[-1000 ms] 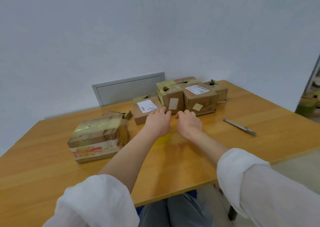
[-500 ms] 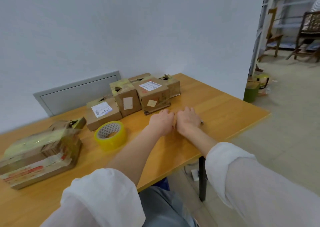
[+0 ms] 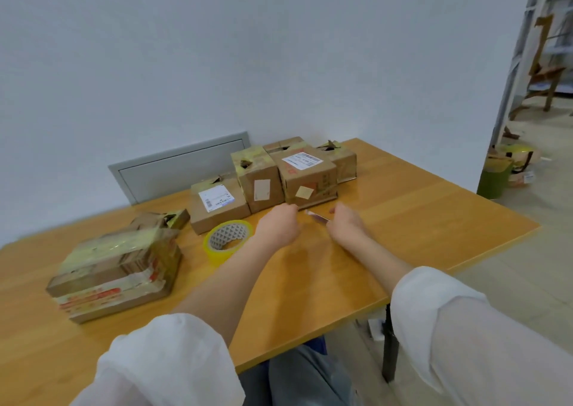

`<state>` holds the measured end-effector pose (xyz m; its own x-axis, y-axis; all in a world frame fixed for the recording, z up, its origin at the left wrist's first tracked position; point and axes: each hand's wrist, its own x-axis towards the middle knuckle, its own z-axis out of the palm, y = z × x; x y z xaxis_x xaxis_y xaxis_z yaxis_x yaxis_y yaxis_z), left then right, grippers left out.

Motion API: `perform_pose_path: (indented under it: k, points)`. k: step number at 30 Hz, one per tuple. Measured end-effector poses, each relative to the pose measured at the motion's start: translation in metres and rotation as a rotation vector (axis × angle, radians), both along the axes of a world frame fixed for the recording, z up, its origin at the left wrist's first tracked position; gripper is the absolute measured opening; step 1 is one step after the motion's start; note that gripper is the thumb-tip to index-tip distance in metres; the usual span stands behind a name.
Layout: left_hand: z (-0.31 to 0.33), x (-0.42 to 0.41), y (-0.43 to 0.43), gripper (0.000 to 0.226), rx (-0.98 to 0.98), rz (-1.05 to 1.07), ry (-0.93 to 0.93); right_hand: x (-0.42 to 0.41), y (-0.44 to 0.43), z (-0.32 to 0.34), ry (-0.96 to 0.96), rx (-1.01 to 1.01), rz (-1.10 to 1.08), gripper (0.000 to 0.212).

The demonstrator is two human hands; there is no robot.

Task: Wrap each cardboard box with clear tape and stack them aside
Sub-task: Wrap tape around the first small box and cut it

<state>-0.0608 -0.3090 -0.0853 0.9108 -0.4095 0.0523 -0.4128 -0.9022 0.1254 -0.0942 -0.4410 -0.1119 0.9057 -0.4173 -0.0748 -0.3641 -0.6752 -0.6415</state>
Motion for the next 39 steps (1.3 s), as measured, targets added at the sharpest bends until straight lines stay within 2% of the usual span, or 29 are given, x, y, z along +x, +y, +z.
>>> perform_pose_path:
  k: [3,5,9,11,13,16,18,21,30,32,35,39]
  points:
    - [0.009,0.012,0.043,0.038,-0.395,0.202,0.167,0.015,0.038,0.009,-0.129,0.583,0.039,0.039]
    - [0.016,0.014,0.072,0.030,-0.685,0.297,0.281,0.022,0.069,0.018,-0.146,0.898,0.084,0.039]
    - [0.028,0.006,0.117,0.023,-1.008,0.320,0.314,0.029,0.127,0.035,-0.097,1.306,0.178,0.037]
    - [0.030,0.001,0.134,0.018,-1.147,0.344,0.315,0.031,0.150,0.040,-0.034,1.422,0.221,0.031]
    - [0.031,-0.001,0.150,0.014,-1.214,0.384,0.289,0.030,0.168,0.043,0.023,1.448,0.269,0.021]
    - [0.034,-0.002,0.171,0.012,-1.280,0.446,0.246,0.031,0.185,0.044,0.061,1.330,0.369,0.012]
    - [0.037,-0.001,0.180,0.013,-1.289,0.475,0.219,0.033,0.192,0.042,0.072,1.276,0.437,0.013]
    - [0.040,0.000,0.187,0.015,-1.270,0.498,0.186,0.034,0.202,0.040,0.084,1.321,0.486,0.019]
    - [0.045,-0.006,0.192,0.024,-1.182,0.469,0.087,0.037,0.208,0.038,0.068,1.331,0.487,0.024]
    - [0.047,-0.006,0.192,0.022,-1.121,0.469,0.038,0.037,0.208,0.038,0.047,1.337,0.488,0.024]
    - [0.047,-0.006,0.195,0.020,-0.928,0.468,-0.106,0.036,0.208,0.037,0.022,1.390,0.476,0.022]
    - [0.046,-0.010,0.199,0.030,-0.711,0.469,-0.212,0.034,0.208,0.036,-0.051,1.228,0.448,0.023]
